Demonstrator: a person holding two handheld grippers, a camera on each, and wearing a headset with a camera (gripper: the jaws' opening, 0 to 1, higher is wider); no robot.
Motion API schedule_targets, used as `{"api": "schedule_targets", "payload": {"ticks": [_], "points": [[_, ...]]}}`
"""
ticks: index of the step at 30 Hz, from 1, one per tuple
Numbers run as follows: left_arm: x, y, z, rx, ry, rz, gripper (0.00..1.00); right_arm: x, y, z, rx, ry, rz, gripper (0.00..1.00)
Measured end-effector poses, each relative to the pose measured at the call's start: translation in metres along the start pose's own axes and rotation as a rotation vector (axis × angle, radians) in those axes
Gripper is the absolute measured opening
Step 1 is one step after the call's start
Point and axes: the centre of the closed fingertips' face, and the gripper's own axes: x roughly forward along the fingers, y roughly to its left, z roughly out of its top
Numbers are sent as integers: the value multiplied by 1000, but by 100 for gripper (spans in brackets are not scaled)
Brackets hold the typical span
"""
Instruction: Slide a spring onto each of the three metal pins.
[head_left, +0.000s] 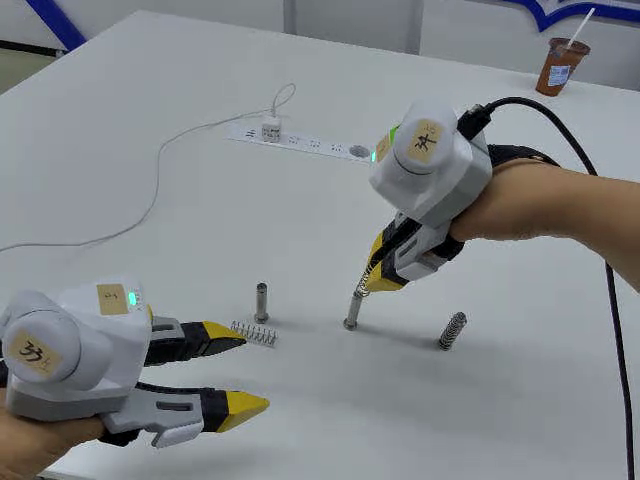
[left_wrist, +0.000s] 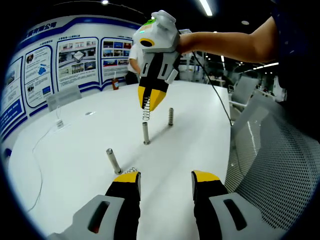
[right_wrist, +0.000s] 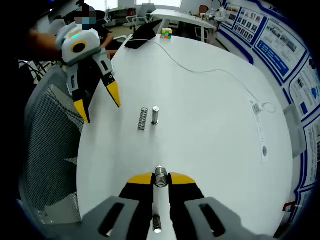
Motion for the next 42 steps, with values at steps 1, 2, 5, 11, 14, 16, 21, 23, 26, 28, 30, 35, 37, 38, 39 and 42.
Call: {"api": "schedule_targets", "payload": {"ticks": [1, 2, 5, 11, 14, 16, 21, 23, 26, 28, 30, 35, 37, 38, 39, 42], "points": [[0, 1, 0, -1, 0, 1, 42, 1, 1, 0, -1, 4, 4, 12], [0, 1, 0, -2, 0, 1, 42, 2, 0, 0, -5, 7, 4, 12], [-1, 2, -1, -4, 1, 2, 42, 5, 0, 0, -7, 13, 7, 12], [-2, 2, -2, -5, 2, 6, 42, 12, -5, -3, 11, 17, 22, 12], [-2, 3, -3, -6, 4, 7, 42, 17, -6, -5, 20, 30, 30, 12], [-2, 3, -4, -6, 6, 8, 42, 20, -6, -6, 27, 37, 36, 12], [-3, 4, -4, -8, 6, 9, 42, 32, -7, -9, 36, 56, 43, 12], [-3, 4, -5, -8, 7, 11, 42, 35, -6, -12, 39, 66, 45, 12], [-3, 4, -6, -10, 8, 13, 42, 42, -8, -16, 57, 75, 48, 12], [-4, 5, -6, -11, 8, 14, 42, 45, -8, -18, 62, 76, 47, 12], [-4, 4, -6, -11, 8, 15, 42, 48, -7, -19, 72, 76, 46, 12], [-4, 4, -7, -13, 9, 17, 42, 56, -6, -22, 81, 82, 43, 12], [-5, 4, -7, -13, 9, 19, 41, 58, -5, -22, 85, 85, 42, 12], [-5, 4, -7, -13, 9, 19, 41, 59, -5, -23, 86, 85, 43, 12], [-5, 5, -7, -14, 8, 20, 41, 59, -4, -23, 90, 85, 42, 12], [-6, 5, -8, -16, 9, 24, 41, 62, -4, -24, 92, 87, 41, 13]]}}
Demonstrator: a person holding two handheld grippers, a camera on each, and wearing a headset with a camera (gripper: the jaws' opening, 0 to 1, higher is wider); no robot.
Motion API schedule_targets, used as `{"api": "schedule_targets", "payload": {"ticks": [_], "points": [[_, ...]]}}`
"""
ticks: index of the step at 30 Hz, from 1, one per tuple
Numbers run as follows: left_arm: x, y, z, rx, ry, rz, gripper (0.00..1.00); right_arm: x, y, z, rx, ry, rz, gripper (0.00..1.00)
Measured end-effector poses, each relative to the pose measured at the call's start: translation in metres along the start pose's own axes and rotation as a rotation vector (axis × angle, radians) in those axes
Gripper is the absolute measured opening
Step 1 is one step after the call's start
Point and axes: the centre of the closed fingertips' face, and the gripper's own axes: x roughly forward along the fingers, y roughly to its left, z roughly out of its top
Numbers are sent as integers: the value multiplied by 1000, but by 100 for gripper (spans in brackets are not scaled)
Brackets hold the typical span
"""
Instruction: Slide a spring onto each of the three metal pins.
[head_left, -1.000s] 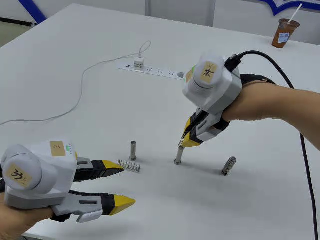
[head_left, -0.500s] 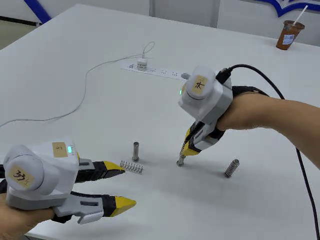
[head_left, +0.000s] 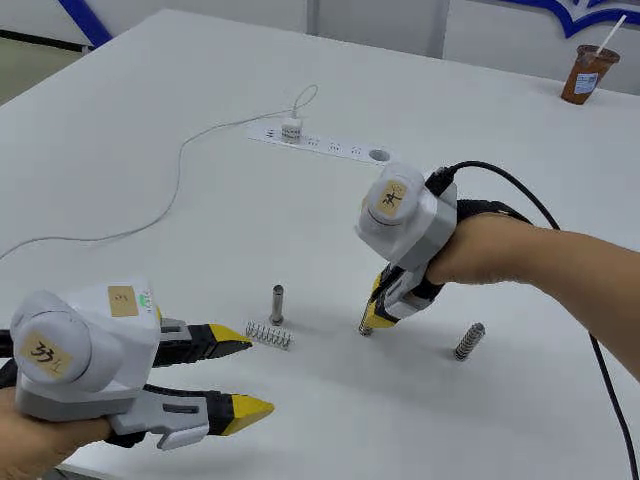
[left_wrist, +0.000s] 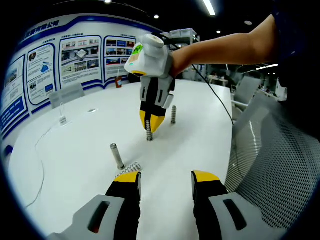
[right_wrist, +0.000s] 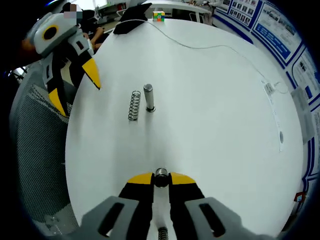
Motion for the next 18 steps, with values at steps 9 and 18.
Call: {"api": "schedule_targets", "payload": {"ticks": [9, 18], "points": [[-1, 0, -1, -2, -1, 5, 41, -6, -1, 2, -9, -9, -19, 17], [0, 0, 0, -2, -1, 5, 41, -17, 7, 28, -68, -48, -56, 19]]}}
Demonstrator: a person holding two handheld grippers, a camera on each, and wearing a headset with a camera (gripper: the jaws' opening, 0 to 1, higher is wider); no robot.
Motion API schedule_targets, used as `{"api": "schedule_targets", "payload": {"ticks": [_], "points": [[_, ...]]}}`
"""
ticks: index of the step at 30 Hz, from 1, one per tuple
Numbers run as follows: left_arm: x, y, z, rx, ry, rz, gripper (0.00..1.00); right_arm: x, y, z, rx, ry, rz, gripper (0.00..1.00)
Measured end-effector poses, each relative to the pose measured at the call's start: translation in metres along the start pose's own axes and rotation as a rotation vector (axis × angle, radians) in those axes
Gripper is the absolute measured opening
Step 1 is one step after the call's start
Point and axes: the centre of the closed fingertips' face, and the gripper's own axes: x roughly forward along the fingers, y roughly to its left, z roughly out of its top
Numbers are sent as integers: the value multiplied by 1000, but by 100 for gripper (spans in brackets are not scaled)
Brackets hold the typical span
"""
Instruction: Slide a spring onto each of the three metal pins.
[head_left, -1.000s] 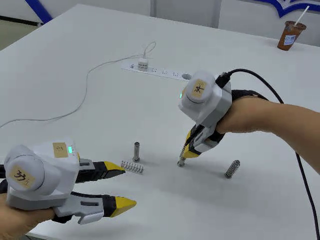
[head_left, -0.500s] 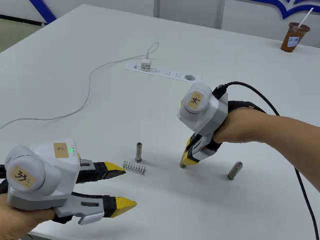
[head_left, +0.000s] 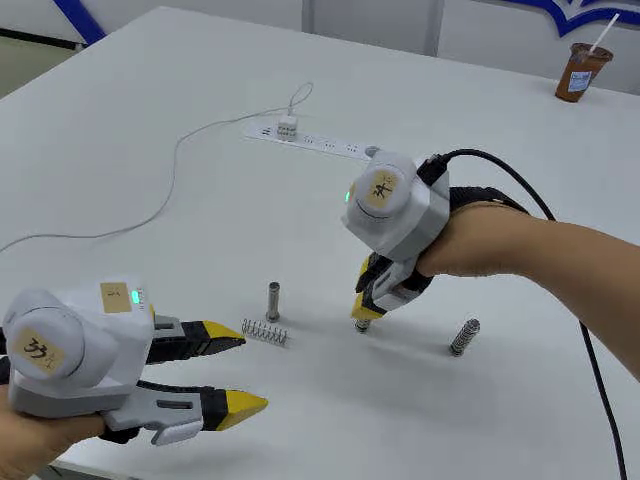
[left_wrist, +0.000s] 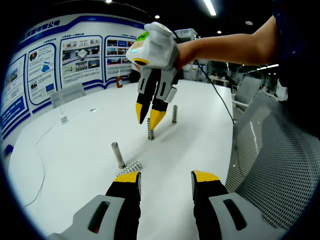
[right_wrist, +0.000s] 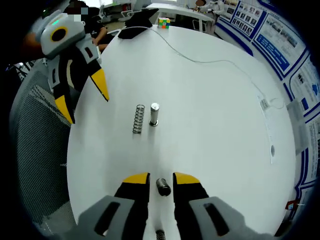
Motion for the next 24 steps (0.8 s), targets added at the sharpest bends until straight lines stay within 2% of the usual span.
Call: {"api": "schedule_targets", "payload": {"ticks": [4, 12, 18, 24], "points": [[-1, 1, 1, 0, -1, 4, 41, 5, 11, 19, 3, -49, 24, 19], [-5, 4, -3, -6, 3, 15, 41, 26, 32, 44, 38, -119, 68, 19], [-7, 6, -5, -9, 5, 19, 41, 40, 36, 47, 53, -127, 65, 18], [-7, 8, -4, -8, 4, 19, 41, 52, 38, 48, 104, -141, 70, 18]]}}
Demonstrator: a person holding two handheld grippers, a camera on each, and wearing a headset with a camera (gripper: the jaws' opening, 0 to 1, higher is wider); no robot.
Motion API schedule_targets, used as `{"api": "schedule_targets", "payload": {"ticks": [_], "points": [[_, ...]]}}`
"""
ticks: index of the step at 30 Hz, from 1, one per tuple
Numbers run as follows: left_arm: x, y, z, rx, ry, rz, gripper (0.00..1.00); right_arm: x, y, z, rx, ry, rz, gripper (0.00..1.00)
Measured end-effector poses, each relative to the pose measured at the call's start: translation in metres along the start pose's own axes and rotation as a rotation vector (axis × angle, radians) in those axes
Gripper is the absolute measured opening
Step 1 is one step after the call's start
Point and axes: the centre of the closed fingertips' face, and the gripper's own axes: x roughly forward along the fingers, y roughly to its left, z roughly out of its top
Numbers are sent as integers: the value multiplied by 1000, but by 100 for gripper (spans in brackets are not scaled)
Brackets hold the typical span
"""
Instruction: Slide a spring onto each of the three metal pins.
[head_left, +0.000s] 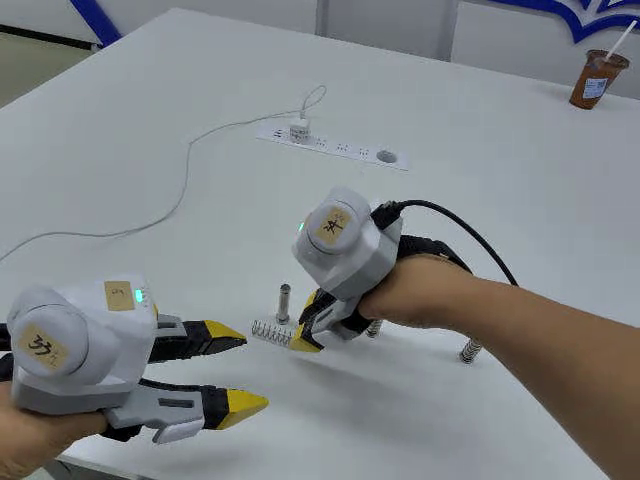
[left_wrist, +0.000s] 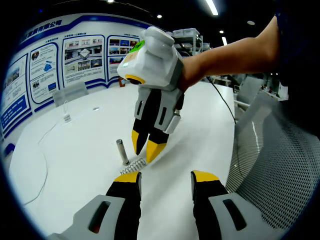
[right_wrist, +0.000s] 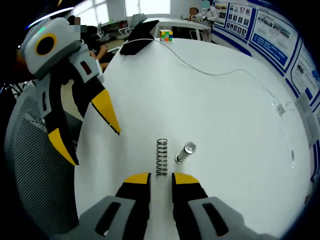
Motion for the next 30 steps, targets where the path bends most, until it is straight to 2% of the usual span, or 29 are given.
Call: {"api": "schedule_targets", "payload": {"ticks": [8, 19, 24, 30], "points": [[0, 2, 0, 1, 2, 2, 40, 11, -1, -4, 1, 12, -11, 15], [-3, 3, -2, -3, 11, 8, 40, 13, 0, -4, -1, 1, -19, 12], [-1, 1, -2, -2, 12, 3, 39, 6, 2, -5, -14, 2, -22, 12], [1, -1, 0, 0, 8, -2, 39, -9, 1, 2, -36, -17, -38, 12]]}}
